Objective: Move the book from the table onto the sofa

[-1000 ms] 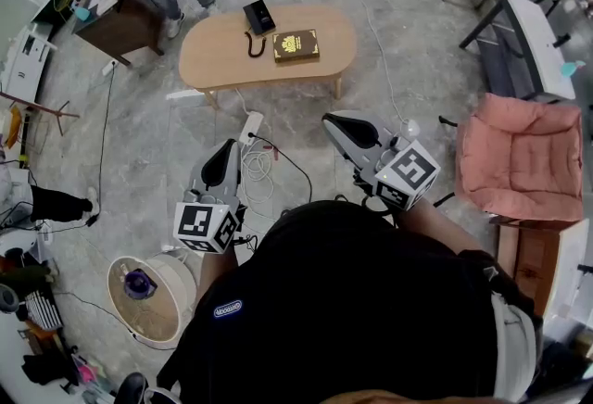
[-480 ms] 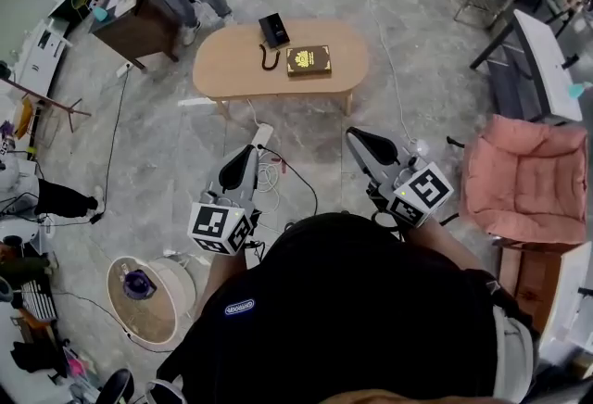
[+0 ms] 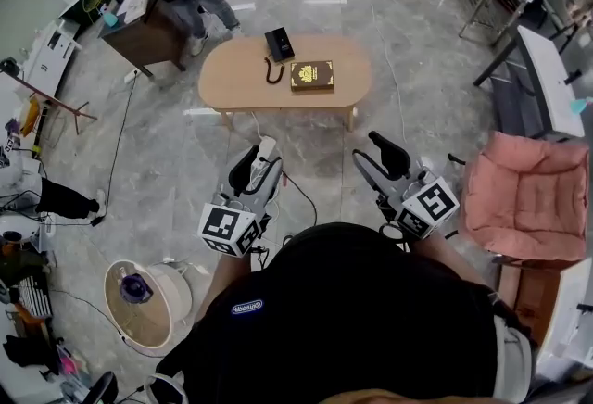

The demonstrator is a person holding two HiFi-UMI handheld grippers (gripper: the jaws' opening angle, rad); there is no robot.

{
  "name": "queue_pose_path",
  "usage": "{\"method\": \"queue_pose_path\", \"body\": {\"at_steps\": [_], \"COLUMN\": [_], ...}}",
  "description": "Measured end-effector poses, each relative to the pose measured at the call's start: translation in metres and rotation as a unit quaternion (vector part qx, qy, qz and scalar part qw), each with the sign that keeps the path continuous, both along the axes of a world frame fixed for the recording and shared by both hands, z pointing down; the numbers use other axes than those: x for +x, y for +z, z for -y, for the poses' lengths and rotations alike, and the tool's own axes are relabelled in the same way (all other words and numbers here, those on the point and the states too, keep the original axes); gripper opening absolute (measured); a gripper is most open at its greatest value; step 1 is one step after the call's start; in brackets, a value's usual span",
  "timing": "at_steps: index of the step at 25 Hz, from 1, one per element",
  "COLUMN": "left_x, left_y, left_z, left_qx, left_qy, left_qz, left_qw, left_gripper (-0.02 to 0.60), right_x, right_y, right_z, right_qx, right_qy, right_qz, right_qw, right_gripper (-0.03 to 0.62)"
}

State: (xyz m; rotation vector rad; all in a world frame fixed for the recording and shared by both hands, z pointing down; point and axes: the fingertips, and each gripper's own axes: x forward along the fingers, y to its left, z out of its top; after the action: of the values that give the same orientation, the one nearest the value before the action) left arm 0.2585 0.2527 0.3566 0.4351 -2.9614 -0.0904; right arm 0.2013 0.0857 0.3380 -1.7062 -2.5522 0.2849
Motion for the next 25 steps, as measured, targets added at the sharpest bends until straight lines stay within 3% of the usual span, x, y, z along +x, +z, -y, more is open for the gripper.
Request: {"method": "queue_pose_path", "body": {"at_steps": [11, 17, 19, 25], "left_x": [-0.026, -0.037, -0.039, -0.04], "left_y": [0.001, 0.001, 0.003, 0.01], "left_z": [0.034, 0.062, 0.066, 0.058], "left_qx": [-0.006, -0.022, -0.024, -0.029], "left_qy": [-0.009, -0.017, -0.021, -0.034], "left_qz": [0.0, -0.005, -0.007, -0.017], "left_qw": [0.9999, 0.9996, 0.9995, 0.9988], "left_gripper": [0.253, 0.267, 0.267, 0.267], "right_x": [-0.021, -0.03, -0.034, -0.042], "right_y": [-0.003, -0.001, 0.01, 0.023], "right_z": [0.044, 0.074, 0.081, 0.069], "right_qx": [-0.021, -0.039, -0.022, -0.018], "right_qy": [-0.004, 0.0, 0.005, -0.003], "right_qz": [0.008, -0.004, -0.007, -0.019], "right_qw": [1.0, 0.999, 1.0, 1.0], "right_gripper": [0.308, 0.318, 0.318, 0.318]}}
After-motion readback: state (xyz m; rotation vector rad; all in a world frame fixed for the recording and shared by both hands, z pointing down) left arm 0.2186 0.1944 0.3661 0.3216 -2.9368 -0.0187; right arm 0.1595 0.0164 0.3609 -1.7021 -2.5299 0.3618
